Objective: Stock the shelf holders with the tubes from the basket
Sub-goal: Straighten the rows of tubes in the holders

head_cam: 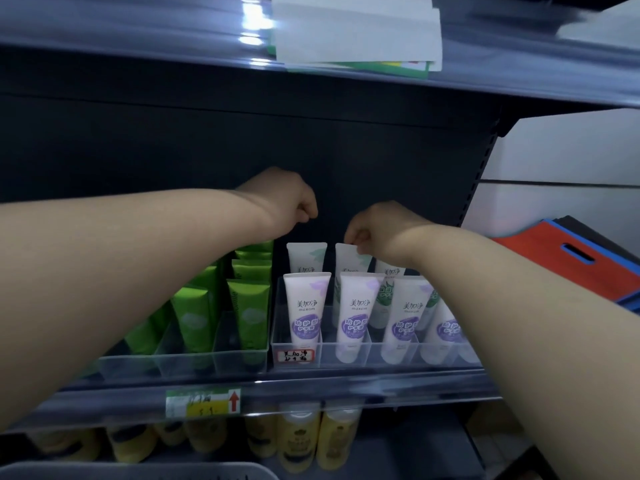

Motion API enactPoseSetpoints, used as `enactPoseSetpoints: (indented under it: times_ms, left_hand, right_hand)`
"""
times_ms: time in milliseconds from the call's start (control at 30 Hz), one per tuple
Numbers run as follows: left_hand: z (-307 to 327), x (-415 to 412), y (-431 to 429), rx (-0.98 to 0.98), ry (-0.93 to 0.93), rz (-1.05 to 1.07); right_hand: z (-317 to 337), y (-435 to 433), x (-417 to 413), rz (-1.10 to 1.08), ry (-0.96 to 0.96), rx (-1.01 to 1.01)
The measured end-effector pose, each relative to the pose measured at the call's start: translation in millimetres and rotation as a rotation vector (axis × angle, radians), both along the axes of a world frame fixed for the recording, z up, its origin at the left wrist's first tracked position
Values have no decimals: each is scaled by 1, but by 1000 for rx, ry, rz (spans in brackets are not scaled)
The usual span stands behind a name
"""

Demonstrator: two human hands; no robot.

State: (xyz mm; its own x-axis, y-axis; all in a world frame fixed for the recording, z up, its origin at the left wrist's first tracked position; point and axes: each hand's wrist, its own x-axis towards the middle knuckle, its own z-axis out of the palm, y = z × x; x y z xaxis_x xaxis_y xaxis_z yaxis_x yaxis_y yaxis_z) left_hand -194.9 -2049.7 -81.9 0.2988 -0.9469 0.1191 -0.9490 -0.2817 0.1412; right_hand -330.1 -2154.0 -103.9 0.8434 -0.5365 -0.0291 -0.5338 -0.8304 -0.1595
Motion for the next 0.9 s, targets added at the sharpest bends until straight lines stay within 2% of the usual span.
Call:
enactPoseSetpoints:
  times_ms: [233, 367, 567, 700, 900]
  left_hand:
    - [-4, -8, 11, -48, -3, -11]
    - [-8, -18, 19, -66, 7, -61]
    - [-16, -38, 43, -161, 39, -129]
    - [-24, -60, 57, -193, 53, -135]
    - [-47, -99, 76, -208, 55, -172]
  right_hand:
    - [-1, 2, -7, -29, -5, 33]
    - [17, 6, -28, -79, -14, -29]
    - [22, 11, -100, -157, -211, -154]
    - [12, 22, -130, -187, -143, -187]
    - [4, 22, -162, -284, -150, -194]
